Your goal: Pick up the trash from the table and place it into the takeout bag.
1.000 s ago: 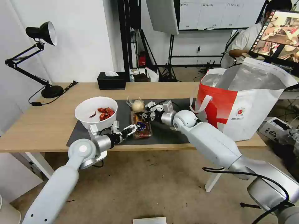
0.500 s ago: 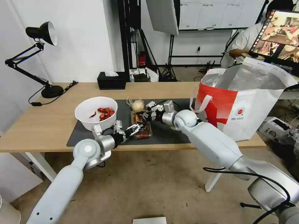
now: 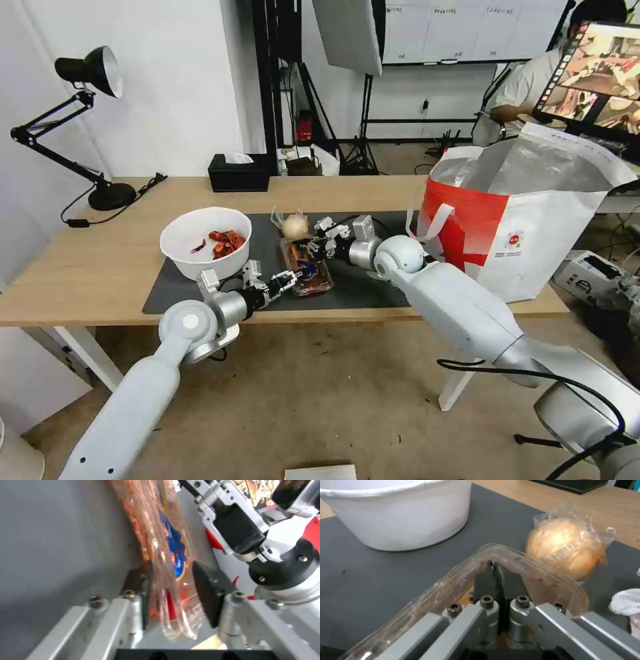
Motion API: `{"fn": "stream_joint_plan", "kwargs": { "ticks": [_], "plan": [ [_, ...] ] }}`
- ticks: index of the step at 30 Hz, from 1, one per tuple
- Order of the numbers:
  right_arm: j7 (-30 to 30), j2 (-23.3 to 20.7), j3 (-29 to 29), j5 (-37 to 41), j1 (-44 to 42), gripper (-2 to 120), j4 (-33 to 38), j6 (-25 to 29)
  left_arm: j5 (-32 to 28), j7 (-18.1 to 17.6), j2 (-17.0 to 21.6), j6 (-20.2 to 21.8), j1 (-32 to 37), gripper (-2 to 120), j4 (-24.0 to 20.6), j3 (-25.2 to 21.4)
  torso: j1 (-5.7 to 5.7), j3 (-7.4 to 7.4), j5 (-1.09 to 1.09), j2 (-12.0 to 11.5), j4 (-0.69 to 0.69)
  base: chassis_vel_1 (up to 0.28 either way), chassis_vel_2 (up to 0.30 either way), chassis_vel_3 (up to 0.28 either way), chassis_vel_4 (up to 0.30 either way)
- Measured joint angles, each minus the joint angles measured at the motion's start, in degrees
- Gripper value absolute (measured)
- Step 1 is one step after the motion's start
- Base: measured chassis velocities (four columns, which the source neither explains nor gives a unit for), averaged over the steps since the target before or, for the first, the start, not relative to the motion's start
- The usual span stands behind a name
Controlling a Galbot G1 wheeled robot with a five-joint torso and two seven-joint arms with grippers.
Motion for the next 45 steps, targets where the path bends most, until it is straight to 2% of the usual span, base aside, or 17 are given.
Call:
{"fn": "stream_joint_plan", "kwargs": {
  "ticks": [3, 4, 6, 19, 22, 24, 25, 26, 29, 33, 35, 36, 37, 40, 41, 44, 45],
  "plan": [
    [0.00, -0.18, 0.55, 0.09, -0.27, 0, 0.15, 0.00, 0.25, -0.08, -0.01, -0.05, 0.06, 14, -0.04, 0.11, 0.00, 0.00, 0.00, 0.00, 0.00, 0.000, 0.000, 0.000, 0.000],
    [0.00, -0.18, 0.55, 0.09, -0.27, 0, 0.15, 0.00, 0.25, -0.08, -0.01, -0.05, 0.06, 14, -0.04, 0.11, 0.00, 0.00, 0.00, 0.00, 0.00, 0.000, 0.000, 0.000, 0.000],
    [0.00, -0.48, 0.88, 0.17, -0.36, 0, 0.27, 0.00, 0.35, -0.13, -0.02, -0.07, 0.05, 2, -0.07, 0.23, 0.00, 0.00, 0.00, 0.00, 0.00, 0.000, 0.000, 0.000, 0.000],
    [0.09, -1.84, 2.84, 1.39, -1.28, 0, 2.30, 0.18, 0.40, -0.09, -0.01, -1.15, 0.25, 0, -0.95, -0.01, 0.00, 0.00, 0.00, 0.00, 0.00, 0.000, 0.000, 0.000, 0.000],
    [0.55, -3.21, 4.34, 2.46, -2.12, 0, 4.96, 0.63, 0.43, -0.06, 0.18, -1.45, 0.51, 0, -1.52, -0.55, 0.00, 0.00, -0.01, 0.00, 0.01, 0.000, 0.000, 0.000, 0.000],
    [3.56, -7.36, 7.43, 6.53, -4.94, 0, 12.85, 3.80, 0.45, 0.17, 0.79, -1.76, 1.07, 0, -2.59, -1.86, 0.00, 0.00, -0.01, 0.00, 0.01, 0.000, 0.000, 0.000, 0.000],
    [3.56, -7.36, 7.43, 6.53, -4.94, 0, 12.85, 3.80, 0.45, 0.17, 0.79, -1.76, 1.07, 0, -2.59, -1.86, 0.00, 0.00, -0.01, 0.00, 0.01, 0.000, 0.000, 0.000, 0.000],
    [5.20, -8.72, 8.45, 8.07, -6.34, 0, 15.47, 4.87, 0.45, 0.22, 0.90, -1.88, 1.19, 0, -2.86, -2.28, 0.00, 0.00, 0.00, 0.00, 0.01, 0.000, 0.000, 0.000, 0.000],
    [9.93, -13.51, 12.06, 11.15, -12.81, 14, 24.82, 9.66, 0.64, 0.31, 1.23, -2.53, 1.45, 0, -3.66, -3.12, 0.00, 0.00, 0.01, 0.00, 0.00, 0.000, 0.000, 0.000, 0.000],
    [10.79, -17.13, 16.51, 10.68, -20.33, 24, 31.30, 11.60, 1.12, 0.32, 1.51, -3.23, 1.60, 0, -4.41, -3.38, -0.01, -0.01, 0.00, 0.00, 0.01, 0.000, 0.000, 0.000, 0.000],
    [11.58, -19.10, 20.25, 9.63, -26.68, 30, 35.23, 12.87, 1.35, 0.37, 1.66, -3.56, 1.62, 0, -4.98, -3.56, -0.01, -0.01, 0.02, 0.01, 0.00, 0.000, 0.000, 0.000, 0.000],
    [12.20, -20.79, 24.61, 7.33, -33.43, 37, 38.71, 14.63, 1.75, 0.56, 1.97, -3.86, 1.56, 0, -5.47, -3.79, -0.01, -0.01, 0.01, 0.00, -0.02, 0.000, 0.000, 0.000, 0.000],
    [12.20, -20.79, 24.61, 7.33, -33.43, 37, 38.71, 14.63, 1.75, 0.56, 1.97, -3.86, 1.56, 0, -5.47, -3.79, -0.01, -0.01, 0.01, 0.00, -0.02, 0.000, 0.000, 0.000, 0.000],
    [12.54, -22.06, 32.65, 2.84, -46.56, 52, 44.13, 18.32, 2.67, 1.41, 2.96, -4.10, 0.94, 0, -5.73, -3.90, -0.01, -0.01, 0.01, 0.00, 0.00, 0.000, 0.000, 0.000, 0.000],
    [12.54, -22.06, 32.65, 2.84, -46.56, 52, 44.13, 18.32, 2.67, 1.41, 2.96, -4.10, 0.94, 0, -5.73, -3.90, -0.01, -0.01, 0.01, 0.00, 0.00, 0.000, 0.000, 0.000, 0.000],
    [13.00, -21.39, 39.03, -1.03, -57.82, 65, 48.21, 21.89, 2.80, 2.01, 3.86, -4.50, -0.21, 0, -6.47, -4.24, -0.02, -0.01, 0.01, 0.01, -0.02, 0.000, 0.000, 0.000, 0.000],
    [13.00, -21.39, 39.03, -1.03, -57.82, 65, 48.21, 21.89, 2.80, 2.01, 3.86, -4.50, -0.21, 0, -6.47, -4.24, -0.02, -0.01, 0.01, 0.01, -0.02, 0.000, 0.000, 0.000, 0.000]
  ]
}}
